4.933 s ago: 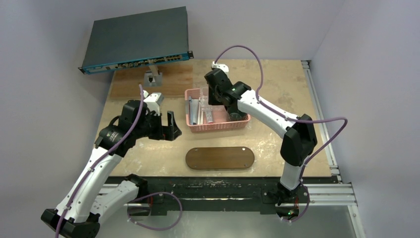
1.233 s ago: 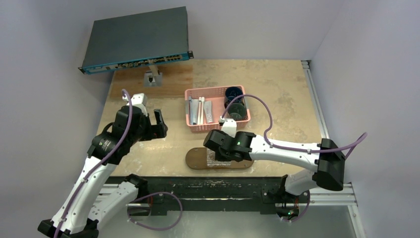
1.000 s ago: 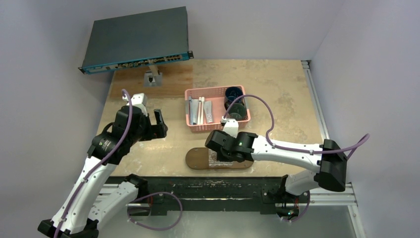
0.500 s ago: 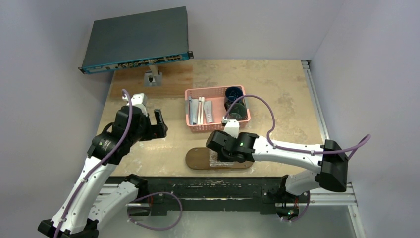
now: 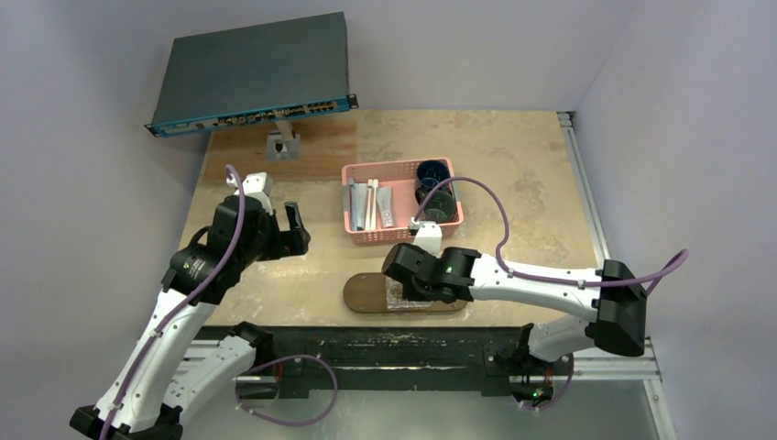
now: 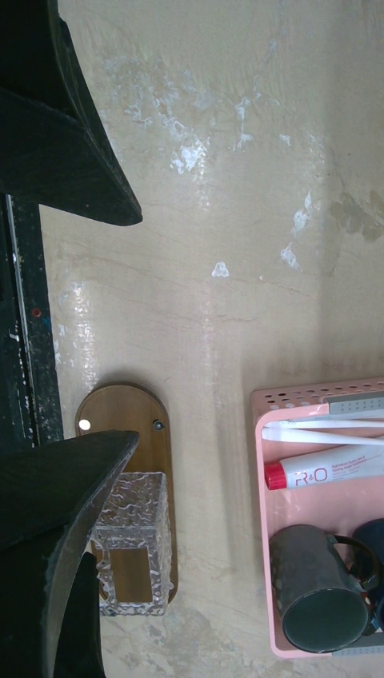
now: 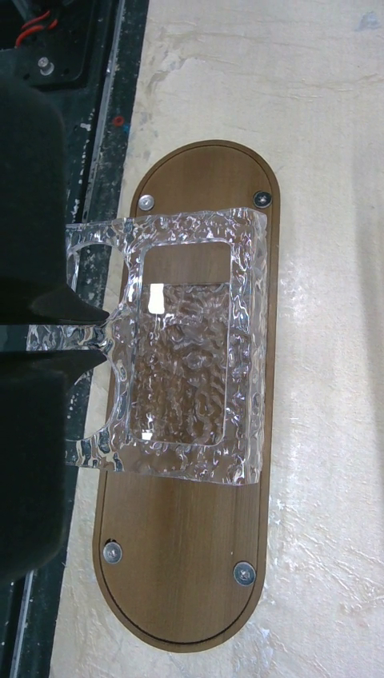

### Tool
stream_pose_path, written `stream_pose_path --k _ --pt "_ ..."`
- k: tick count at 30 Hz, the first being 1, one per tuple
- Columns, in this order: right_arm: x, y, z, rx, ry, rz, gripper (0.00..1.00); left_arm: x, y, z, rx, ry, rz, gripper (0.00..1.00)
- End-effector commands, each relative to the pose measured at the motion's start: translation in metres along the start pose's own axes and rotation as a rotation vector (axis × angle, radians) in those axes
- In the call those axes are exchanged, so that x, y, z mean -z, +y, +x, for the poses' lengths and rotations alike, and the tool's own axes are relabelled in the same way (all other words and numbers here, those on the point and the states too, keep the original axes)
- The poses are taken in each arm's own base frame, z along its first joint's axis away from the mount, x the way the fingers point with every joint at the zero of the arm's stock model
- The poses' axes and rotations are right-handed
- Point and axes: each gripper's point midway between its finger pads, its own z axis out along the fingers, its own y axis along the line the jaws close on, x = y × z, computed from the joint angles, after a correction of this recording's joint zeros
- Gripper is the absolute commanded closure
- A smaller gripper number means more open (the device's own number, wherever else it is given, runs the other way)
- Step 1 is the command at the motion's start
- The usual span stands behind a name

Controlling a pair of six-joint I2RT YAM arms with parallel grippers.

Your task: Prepare toiletry sets of a toothbrush and toothpaste on the tray

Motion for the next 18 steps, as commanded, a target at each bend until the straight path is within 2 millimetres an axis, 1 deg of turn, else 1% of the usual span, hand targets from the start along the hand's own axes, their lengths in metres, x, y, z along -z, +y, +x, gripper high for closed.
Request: stream_pose_path --k 1,7,8,10,12,18 --pt "0.0062 0.0022 0.0002 0.000 -0.006 -0.025 1.00 0.0045 -0.0036 -0.0121 0.011 -0.043 0.011 0.00" --pt "0.0059 0.0014 0.0016 0.000 -0.006 -0.013 1.00 0.0043 -0.0037 -0.0123 0.013 -0.043 0.011 0.00" --pt "0.0061 0.0018 0.0009 -0.001 -0.008 -0.012 0.98 0.0041 -0.0037 -0.0122 0.013 -0.042 0.011 0.00" --pt "0.0066 0.0020 -0.0002 -0.002 -0.011 -0.010 0.91 0.0039 -0.0038 -0.0121 0.012 -0.042 0.011 0.00" --pt "0.0067 0.0019 -0.0012 -0.004 -0.014 -0.006 0.87 0.0039 -0.0040 -0.0122 0.013 -0.042 0.012 0.00" --pt "0.0091 0.0024 -0.0044 -0.009 -0.024 -0.001 0.71 0.0036 -0.0041 -0.0122 0.012 -0.041 0.012 0.00"
